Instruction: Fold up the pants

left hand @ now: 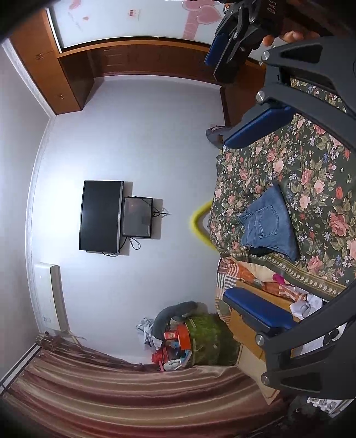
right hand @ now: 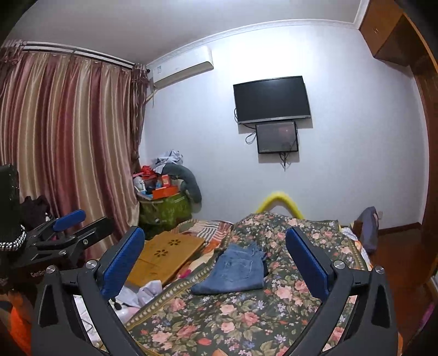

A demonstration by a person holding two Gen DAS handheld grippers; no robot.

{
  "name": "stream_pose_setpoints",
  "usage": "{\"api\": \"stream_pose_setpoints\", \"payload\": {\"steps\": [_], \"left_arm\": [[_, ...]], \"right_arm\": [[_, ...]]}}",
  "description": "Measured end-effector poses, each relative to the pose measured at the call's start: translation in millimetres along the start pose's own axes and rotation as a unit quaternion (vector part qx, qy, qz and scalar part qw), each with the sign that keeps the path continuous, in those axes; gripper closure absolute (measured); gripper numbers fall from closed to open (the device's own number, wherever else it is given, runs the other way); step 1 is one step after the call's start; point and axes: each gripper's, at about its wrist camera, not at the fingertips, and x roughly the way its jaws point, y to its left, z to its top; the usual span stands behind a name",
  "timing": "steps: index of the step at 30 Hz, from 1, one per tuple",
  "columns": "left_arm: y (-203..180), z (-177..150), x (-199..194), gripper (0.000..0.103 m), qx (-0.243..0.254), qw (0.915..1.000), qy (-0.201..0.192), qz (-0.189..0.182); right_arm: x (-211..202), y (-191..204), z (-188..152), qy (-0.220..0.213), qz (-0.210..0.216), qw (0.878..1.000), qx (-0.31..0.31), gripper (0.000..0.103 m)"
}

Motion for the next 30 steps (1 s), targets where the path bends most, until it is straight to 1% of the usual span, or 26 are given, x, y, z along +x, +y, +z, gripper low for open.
{"api": "stream_pose_setpoints", "payload": {"steps": [5,18,30], "left_arm": [[-2.7,-2.4,0.8,0.000,0.003,0.9999,0.005,-0.009],[-5.5,-5.9,4.3,0.000,0.008,0.9999,0.012,-0.003],[-9.8,-7.4,7.3,0.000,0.011,0.9998,0.016,-0.009]], "right_arm": [[-1.5,-2.4,1.5,0.000,-0.001,1.000,0.005,0.000],[-6.0,-4.3,0.6,0.001,-0.006,1.000,0.007,0.000],[-7.7,-4.4,2.6,0.001,-0.013,1.000,0.011,0.000]]}}
